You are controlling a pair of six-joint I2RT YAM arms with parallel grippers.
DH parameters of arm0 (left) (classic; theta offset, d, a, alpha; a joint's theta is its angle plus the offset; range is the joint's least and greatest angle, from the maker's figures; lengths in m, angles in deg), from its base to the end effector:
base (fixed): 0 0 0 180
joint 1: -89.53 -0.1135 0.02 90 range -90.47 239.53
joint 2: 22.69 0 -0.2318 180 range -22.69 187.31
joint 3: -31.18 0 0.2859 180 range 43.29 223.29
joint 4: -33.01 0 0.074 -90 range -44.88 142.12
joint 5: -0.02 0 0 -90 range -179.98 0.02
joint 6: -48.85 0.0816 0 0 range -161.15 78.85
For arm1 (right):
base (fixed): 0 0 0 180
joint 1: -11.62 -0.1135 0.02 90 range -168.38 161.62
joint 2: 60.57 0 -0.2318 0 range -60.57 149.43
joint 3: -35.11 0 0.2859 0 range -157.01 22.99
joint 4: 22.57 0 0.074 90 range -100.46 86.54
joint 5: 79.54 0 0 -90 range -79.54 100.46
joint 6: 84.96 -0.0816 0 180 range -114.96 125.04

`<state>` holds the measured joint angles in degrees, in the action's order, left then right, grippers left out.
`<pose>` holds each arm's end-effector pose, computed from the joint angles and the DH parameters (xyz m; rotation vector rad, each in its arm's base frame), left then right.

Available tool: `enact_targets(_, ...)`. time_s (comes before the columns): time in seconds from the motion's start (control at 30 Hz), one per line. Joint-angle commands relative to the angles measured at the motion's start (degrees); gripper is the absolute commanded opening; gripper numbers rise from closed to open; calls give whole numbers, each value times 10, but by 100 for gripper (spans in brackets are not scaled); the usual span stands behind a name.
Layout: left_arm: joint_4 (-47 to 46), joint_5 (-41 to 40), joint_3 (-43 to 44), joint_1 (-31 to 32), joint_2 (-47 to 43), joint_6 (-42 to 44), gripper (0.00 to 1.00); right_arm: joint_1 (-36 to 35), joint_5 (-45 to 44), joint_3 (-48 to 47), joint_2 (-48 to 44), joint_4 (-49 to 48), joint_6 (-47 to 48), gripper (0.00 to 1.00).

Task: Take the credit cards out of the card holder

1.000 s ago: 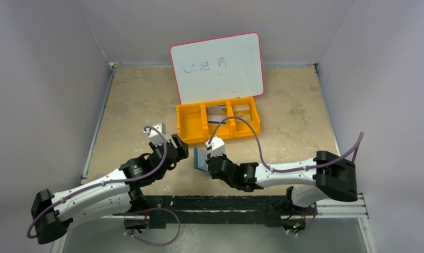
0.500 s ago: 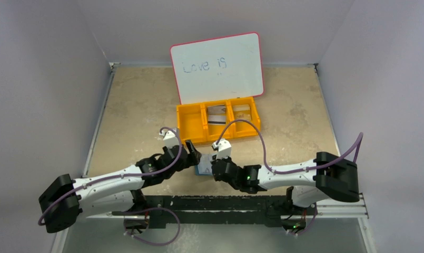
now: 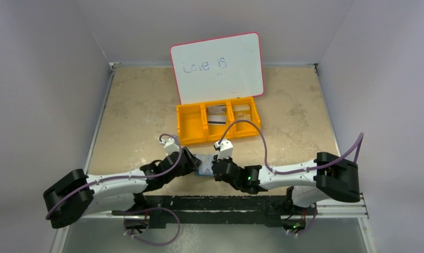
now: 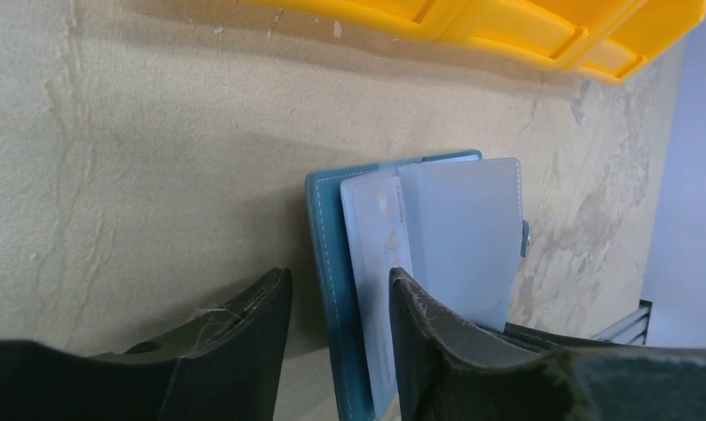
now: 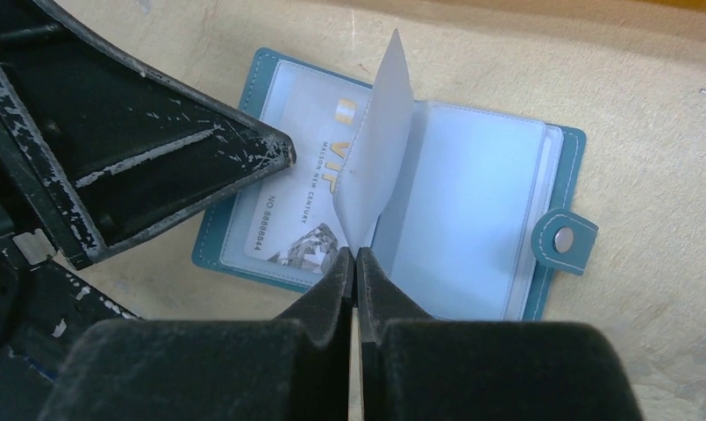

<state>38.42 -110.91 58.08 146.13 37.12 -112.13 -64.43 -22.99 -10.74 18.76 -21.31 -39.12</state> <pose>0.1682 -0.2021 0.0654 -0.4937 2.2641 -0.8146 0.1238 0.3117 0.1026 -0.2599 2.1151 0.6400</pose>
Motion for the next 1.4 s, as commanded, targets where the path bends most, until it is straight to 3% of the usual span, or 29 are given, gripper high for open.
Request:
enact_targets(0.0, -88, 20, -7, -6, 19, -20, 41, 1, -23, -5, -8, -20, -24, 0)
enact_targets(0.17, -89, 11, -5, -6, 25, -19, 13, 1, -26, -8, -11, 0, -44, 0)
enact_targets(0.27, -67, -6, -1, -5, 12, -11, 2, 1, -51, -15, -16, 78, -136, 0)
enact_targets(0.4, -38, -21, 11, -5, 1, 11, 0, 2, -67, -11, -28, 184, -265, 6)
enact_targets(0.47, -25, -23, 18, -6, 4, 20, 0, 2, -70, -13, -30, 223, -300, 20)
enact_targets(0.57, -11, -23, 29, -5, 10, 31, 0, 1, -91, -38, -25, 307, -362, 30)
enact_targets(0.67, -2, -22, 34, -5, 15, 39, 0, 2, -110, -67, -29, 364, -371, 31)
enact_targets(0.8, 11, -24, 39, -6, 26, 45, 0, 1, -94, -81, -77, 265, -244, 32)
enact_targets(0.93, 11, -25, 40, -6, 25, 46, 0, 9, -19, -44, -128, 77, -99, 37)
enact_targets(1.13, 13, -25, 40, -6, 24, 46, 0, 112, 108, -40, -83, -5, -81, 26)
enact_targets(1.37, 17, -24, 41, -6, 25, 50, 1, 126, 202, -71, 47, -40, -75, 19)
